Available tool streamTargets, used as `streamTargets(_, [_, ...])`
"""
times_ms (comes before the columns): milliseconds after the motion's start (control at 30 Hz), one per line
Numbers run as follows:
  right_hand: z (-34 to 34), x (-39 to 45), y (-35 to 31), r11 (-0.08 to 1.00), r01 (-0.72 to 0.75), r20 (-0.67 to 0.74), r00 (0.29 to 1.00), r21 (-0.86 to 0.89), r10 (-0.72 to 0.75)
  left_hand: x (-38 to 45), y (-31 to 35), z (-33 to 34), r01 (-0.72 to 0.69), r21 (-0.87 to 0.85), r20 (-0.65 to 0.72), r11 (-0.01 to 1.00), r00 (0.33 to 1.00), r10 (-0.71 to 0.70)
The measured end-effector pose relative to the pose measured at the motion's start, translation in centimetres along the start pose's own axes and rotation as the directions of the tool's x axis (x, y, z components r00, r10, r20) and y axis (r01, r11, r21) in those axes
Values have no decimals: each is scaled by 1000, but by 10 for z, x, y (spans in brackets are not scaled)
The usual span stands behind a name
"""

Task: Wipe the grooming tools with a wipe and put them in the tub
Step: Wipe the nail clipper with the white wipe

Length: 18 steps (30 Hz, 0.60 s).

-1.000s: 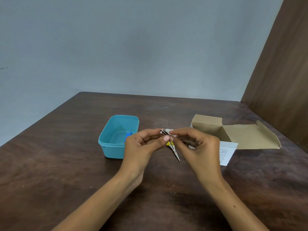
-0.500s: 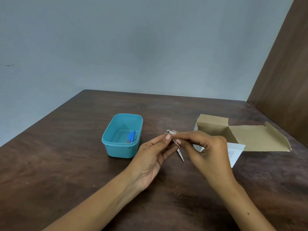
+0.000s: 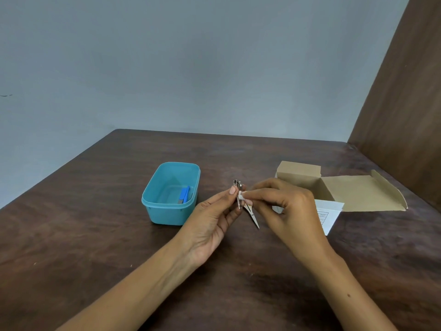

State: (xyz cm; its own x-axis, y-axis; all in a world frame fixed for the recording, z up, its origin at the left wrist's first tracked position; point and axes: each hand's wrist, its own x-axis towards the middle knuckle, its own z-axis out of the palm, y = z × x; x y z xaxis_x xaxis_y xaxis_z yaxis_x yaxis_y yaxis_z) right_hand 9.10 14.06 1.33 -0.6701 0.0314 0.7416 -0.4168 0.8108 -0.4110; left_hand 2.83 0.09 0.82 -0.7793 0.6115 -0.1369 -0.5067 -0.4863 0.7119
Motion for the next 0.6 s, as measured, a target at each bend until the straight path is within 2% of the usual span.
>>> streamTargets(100, [-2,1,3,1000,20,32,999,-13,-20,0,2,-2,23,31,-6,999,1000,-23])
streamTargets(200, [0,1,3,1000,-24,-58,998,7,24,-1,2,-3,40,81,23,996,999,-42])
streamTargets(267, [3,1,2,999,-35,-67,997,4,36,-1,3,-2,42,84,37,996,998,-46])
streamTargets(433, [-2,3,4,999,29,102,994,20,-31,-2,5,-4,47,87,-13,995,999,-46])
streamTargets(600, [-8,6,7,998,22,191,981,60,-33,-2,2,-5,74,119,-15,990,997,-73])
